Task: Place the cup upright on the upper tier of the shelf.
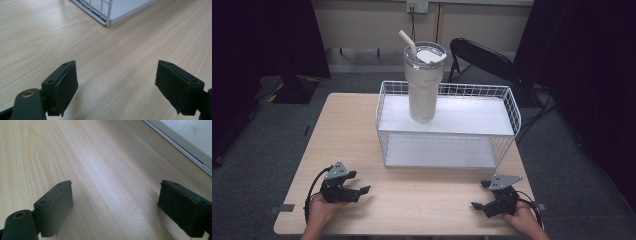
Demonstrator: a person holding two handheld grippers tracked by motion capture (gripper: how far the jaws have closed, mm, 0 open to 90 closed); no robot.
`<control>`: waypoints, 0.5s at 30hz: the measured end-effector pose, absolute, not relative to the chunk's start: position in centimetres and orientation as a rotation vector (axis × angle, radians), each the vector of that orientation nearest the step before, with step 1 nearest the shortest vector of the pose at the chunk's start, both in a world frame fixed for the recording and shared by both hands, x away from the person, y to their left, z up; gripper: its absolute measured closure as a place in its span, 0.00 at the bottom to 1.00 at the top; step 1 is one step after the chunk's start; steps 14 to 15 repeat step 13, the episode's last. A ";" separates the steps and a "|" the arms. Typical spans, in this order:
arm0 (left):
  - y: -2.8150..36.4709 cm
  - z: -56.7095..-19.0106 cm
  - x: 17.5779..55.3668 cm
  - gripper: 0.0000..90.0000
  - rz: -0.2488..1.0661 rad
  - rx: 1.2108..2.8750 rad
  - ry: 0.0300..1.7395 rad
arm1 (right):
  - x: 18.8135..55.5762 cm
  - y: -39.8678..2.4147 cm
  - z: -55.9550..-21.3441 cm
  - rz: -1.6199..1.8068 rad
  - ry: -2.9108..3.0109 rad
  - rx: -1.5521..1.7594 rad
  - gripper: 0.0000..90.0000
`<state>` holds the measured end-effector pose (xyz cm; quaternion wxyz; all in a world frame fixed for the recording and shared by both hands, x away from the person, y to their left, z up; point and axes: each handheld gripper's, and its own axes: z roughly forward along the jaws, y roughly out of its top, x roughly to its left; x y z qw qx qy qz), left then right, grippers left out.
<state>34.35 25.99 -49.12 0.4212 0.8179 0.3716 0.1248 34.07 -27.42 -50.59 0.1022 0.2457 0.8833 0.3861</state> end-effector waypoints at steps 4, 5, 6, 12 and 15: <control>26.2 -49.3 34.2 0.19 0.316 2.064 0.937 | 34.1 -27.4 -50.6 1.140 2.608 0.725 0.13; 26.2 -49.3 34.2 0.19 0.316 2.063 0.938 | 34.1 -27.4 -50.6 1.140 2.608 0.725 0.13; 26.3 -49.3 34.1 0.19 0.315 2.061 0.941 | 34.1 -27.4 -50.6 1.140 2.608 0.725 0.13; 26.4 -49.6 34.0 0.19 0.324 2.085 0.945 | 34.1 -27.4 -50.6 1.140 2.608 0.726 0.13; 26.4 -49.6 34.0 0.19 0.324 2.085 0.945 | 34.1 -27.4 -50.6 1.140 2.609 0.726 0.13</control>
